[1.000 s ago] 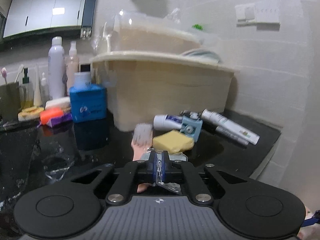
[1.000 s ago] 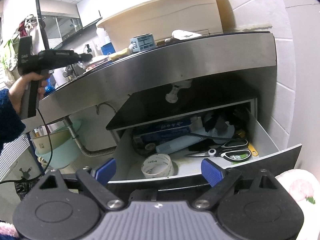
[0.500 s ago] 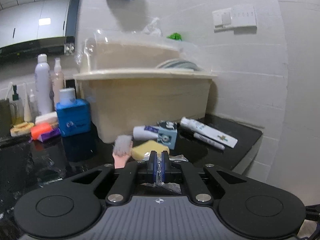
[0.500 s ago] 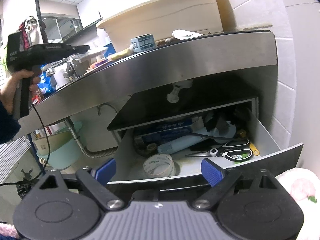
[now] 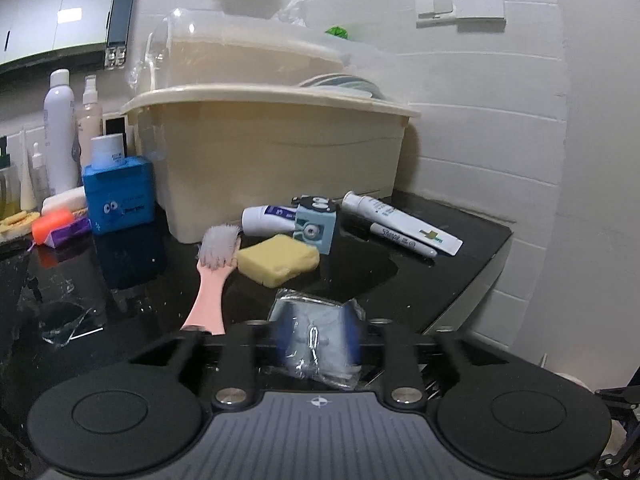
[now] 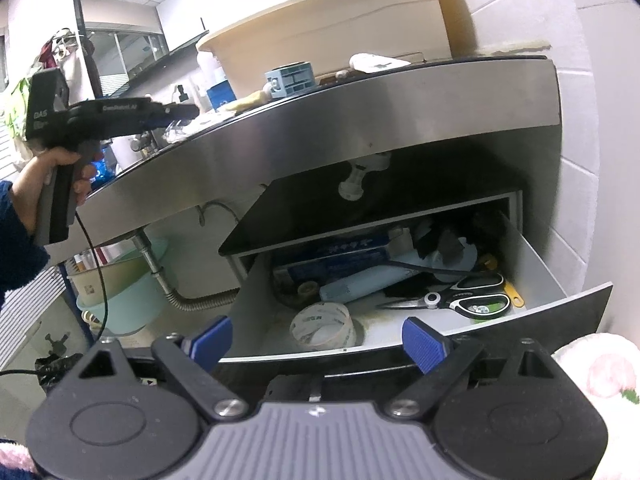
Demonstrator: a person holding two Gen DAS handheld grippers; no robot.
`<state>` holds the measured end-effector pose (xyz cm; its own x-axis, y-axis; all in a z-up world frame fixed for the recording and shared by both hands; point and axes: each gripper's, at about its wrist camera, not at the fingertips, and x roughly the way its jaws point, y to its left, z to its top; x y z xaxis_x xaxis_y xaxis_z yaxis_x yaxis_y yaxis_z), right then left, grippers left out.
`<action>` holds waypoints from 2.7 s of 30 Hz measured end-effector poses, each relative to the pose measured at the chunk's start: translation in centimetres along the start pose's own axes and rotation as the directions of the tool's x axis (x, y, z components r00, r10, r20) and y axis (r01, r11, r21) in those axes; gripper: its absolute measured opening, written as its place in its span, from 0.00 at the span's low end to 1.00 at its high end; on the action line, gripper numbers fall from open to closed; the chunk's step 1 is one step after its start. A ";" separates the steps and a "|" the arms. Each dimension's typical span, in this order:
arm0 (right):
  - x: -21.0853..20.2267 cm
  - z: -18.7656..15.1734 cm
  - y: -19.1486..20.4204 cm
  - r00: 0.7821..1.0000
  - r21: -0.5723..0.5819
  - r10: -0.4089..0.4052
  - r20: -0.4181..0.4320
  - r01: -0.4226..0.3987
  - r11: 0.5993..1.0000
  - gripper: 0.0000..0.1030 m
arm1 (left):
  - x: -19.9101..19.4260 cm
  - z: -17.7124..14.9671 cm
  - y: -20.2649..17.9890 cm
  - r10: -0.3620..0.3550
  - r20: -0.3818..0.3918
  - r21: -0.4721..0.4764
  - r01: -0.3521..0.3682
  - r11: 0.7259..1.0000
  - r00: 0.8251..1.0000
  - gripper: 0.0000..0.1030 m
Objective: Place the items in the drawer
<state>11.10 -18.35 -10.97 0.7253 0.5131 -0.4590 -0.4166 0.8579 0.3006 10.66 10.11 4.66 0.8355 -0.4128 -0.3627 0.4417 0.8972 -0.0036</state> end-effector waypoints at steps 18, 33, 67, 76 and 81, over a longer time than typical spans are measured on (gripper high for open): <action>0.0 0.0 0.1 1.000 -0.003 0.007 -0.006 -0.007 1.000 0.89 | 0.3 0.2 0.4 0.022 -0.101 -0.029 -0.025 0.999 0.995 0.16; 0.0 0.2 -0.2 1.000 0.005 0.003 0.001 -0.003 1.000 0.89 | -0.9 1.3 -0.8 0.032 -0.030 0.004 -0.032 0.999 0.999 0.04; -0.4 0.4 -0.4 1.000 0.022 0.000 0.015 -0.001 1.000 0.89 | -0.5 -2.4 -8.9 -0.233 -0.211 0.048 0.248 0.968 0.949 0.04; -0.3 0.3 -0.4 1.000 0.024 0.001 0.009 -0.002 1.000 0.89 | 4.6 -7.9 -8.0 -0.170 -0.388 0.067 0.211 0.975 0.906 0.04; -0.3 0.2 -0.5 1.000 0.025 0.002 0.004 -0.002 1.000 0.89 | 7.3 -11.1 -7.4 -0.151 -0.489 0.073 0.212 0.974 0.859 0.04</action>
<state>11.15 -18.91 -10.82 0.7266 0.5149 -0.4548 -0.4047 0.8558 0.3222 9.88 2.20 -8.34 0.4913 -0.4130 -0.7668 0.6318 0.7751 -0.0127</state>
